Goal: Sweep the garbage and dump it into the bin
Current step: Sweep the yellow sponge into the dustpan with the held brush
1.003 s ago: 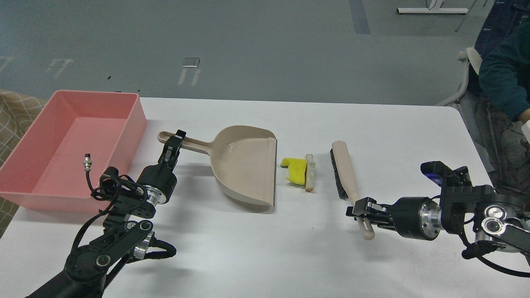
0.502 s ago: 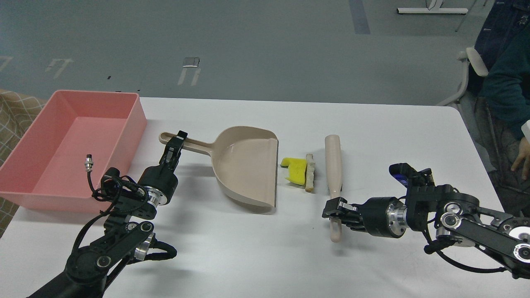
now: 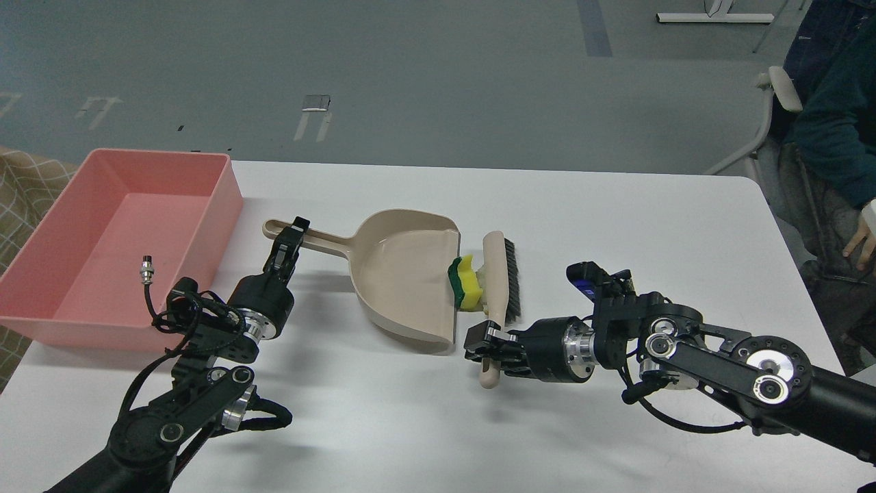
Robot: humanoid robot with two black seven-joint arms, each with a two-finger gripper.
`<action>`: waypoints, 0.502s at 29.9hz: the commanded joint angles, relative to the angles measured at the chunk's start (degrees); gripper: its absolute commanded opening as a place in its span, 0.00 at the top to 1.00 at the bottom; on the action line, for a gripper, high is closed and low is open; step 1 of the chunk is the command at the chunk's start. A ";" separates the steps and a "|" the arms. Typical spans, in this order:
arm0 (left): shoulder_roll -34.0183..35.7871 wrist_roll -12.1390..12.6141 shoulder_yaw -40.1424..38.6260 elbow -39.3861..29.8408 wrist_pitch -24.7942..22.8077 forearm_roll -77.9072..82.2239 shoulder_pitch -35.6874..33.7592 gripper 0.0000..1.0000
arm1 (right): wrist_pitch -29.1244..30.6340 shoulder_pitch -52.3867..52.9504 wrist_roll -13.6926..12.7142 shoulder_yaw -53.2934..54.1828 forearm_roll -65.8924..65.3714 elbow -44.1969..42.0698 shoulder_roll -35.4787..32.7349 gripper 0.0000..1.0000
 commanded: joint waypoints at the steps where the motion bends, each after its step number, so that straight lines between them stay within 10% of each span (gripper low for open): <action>1: 0.08 -0.03 0.00 0.02 0.00 0.00 0.00 1.00 | -0.15 0.36 0.29 -0.02 0.56 -1.55 3.20 1.00; 15: 0.00 -0.12 0.00 -0.07 0.00 -0.08 0.53 1.00 | 0.64 5.36 3.81 -0.11 5.49 -8.58 13.31 1.00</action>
